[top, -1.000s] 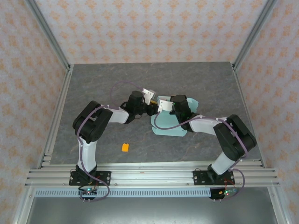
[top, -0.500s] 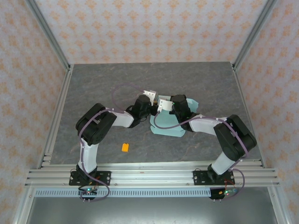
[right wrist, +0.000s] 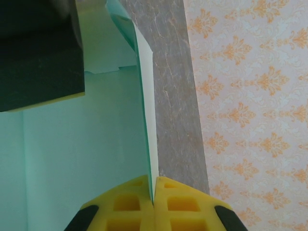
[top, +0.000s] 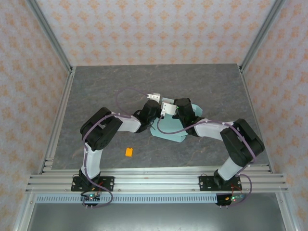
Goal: Fold the paper box
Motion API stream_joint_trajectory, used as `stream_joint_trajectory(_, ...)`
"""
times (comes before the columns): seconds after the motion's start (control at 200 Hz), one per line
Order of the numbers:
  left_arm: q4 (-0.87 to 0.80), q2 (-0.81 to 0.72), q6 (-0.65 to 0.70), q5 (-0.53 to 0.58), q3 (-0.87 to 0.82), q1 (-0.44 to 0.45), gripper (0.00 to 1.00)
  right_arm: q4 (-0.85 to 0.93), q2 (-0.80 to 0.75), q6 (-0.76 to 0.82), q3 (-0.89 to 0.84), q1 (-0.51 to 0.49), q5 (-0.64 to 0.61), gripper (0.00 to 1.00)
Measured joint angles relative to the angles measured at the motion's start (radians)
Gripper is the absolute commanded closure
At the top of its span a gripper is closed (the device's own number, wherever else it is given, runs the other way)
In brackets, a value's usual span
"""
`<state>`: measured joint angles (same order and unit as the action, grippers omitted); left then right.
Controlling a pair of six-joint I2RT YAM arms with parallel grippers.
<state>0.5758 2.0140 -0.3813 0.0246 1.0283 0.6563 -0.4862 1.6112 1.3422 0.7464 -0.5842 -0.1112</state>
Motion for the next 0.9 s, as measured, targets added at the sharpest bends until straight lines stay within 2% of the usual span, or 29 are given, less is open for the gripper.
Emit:
stream_joint_trajectory(0.265, -0.086, 0.001, -0.050, 0.156, 0.036, 0.047, 0.88, 0.011, -0.013, -0.038, 0.000, -0.008, 0.011, 1.00)
stream_joint_trajectory(0.641, -0.121, 0.001, -0.068, 0.171, 0.053, 0.053, 0.97, -0.002, -0.021, -0.089, -0.023, -0.007, 0.014, 1.00)
stream_joint_trajectory(0.786, -0.126, 0.001, -0.067, 0.169, 0.056, 0.053, 0.94, -0.009, -0.021, -0.098, -0.027, -0.007, 0.014, 1.00)
stream_joint_trajectory(0.901, -0.124, 0.001, -0.063, 0.159, 0.056, 0.053, 0.86, -0.009, -0.023, -0.104, -0.027, -0.007, 0.010, 1.00)
